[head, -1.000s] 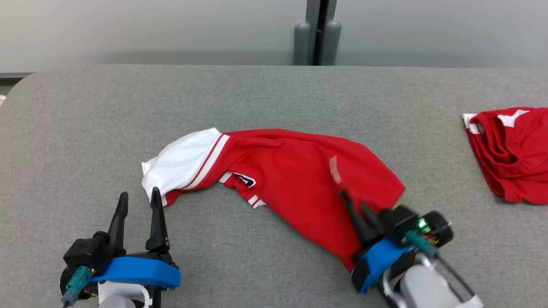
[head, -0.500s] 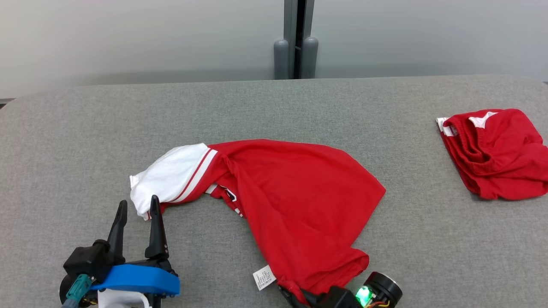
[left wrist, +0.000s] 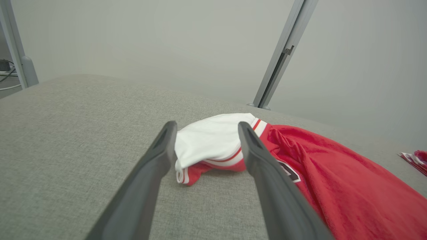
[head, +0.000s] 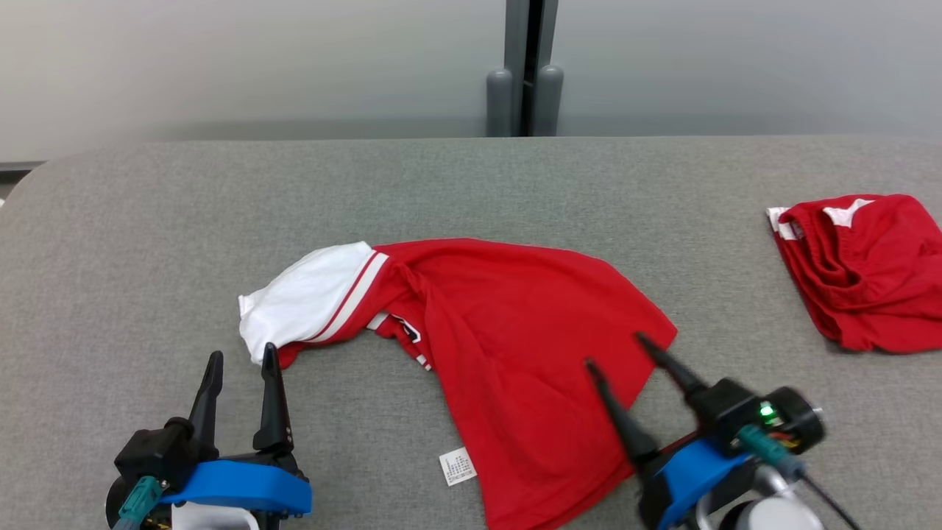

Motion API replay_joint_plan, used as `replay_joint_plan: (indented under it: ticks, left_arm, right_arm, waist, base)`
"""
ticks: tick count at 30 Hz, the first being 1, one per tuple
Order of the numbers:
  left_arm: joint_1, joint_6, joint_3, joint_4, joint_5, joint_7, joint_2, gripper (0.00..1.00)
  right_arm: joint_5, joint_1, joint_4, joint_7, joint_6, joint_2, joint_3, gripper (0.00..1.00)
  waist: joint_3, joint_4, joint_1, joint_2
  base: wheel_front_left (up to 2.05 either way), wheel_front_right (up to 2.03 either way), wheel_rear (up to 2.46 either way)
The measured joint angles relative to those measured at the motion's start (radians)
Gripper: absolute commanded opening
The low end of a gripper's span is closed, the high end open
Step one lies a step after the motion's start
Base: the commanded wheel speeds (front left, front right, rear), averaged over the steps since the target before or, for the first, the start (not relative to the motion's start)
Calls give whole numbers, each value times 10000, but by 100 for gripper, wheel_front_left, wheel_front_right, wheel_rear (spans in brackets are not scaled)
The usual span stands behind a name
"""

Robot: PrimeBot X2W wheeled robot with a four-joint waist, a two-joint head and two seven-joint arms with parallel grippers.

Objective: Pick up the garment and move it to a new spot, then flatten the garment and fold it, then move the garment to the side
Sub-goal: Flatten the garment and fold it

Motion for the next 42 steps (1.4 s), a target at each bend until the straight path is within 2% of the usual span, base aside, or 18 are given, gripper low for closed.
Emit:
replay_joint_plan:
  ticks: [5,9,15,20,22,24,30,34,42]
  left_arm:
    - [-108,-19,-29,-48,4,0,-15,100]
    - [-187,-25,17,-59,65,0,-21,100]
    - [-352,-31,61,-63,79,0,-27,100]
    - [-397,-36,65,-50,79,0,-36,100]
    - [-411,-38,75,-38,79,2,-42,100]
    - [-459,-38,81,-35,79,0,-44,100]
    - [-536,-38,61,-84,77,0,-58,100]
    - [-647,-40,-58,-130,73,0,-65,100]
    - [-890,-48,-376,-151,-107,0,-69,100]
  right_arm:
    - [-757,-382,1202,219,0,58,-1864,100]
    - [-936,-899,2502,397,-2,148,-2685,100]
    - [-686,-1623,4266,874,0,290,-2963,100]
    - [-15,-2222,5039,1156,-17,297,-2677,100]
    - [207,-2420,5198,1262,-23,280,-2464,38]
    - [401,-2600,5296,1266,-19,219,-2286,0]
    - [234,-3573,5695,1127,4,-470,-2324,0]
    - [-268,-4744,6063,1057,2,-1127,-2452,0]
    - [-1467,-6621,7181,474,2,-1812,-2794,0]
  waist:
    - [202,234,0,0]
    - [437,458,0,0]
    - [736,813,1,0]
    - [848,1053,0,0]
    - [863,1124,0,0]
    - [874,1186,0,0]
    - [929,1342,1,0]
    - [978,1490,1,0]
    - [1174,1866,1,0]
  base:
    - [0,0,0]
    - [0,0,0]
    - [0,0,0]
    - [0,0,0]
    - [0,0,0]
    - [0,0,0]
    - [0,0,0]
    - [0,0,0]
    - [0,0,0]
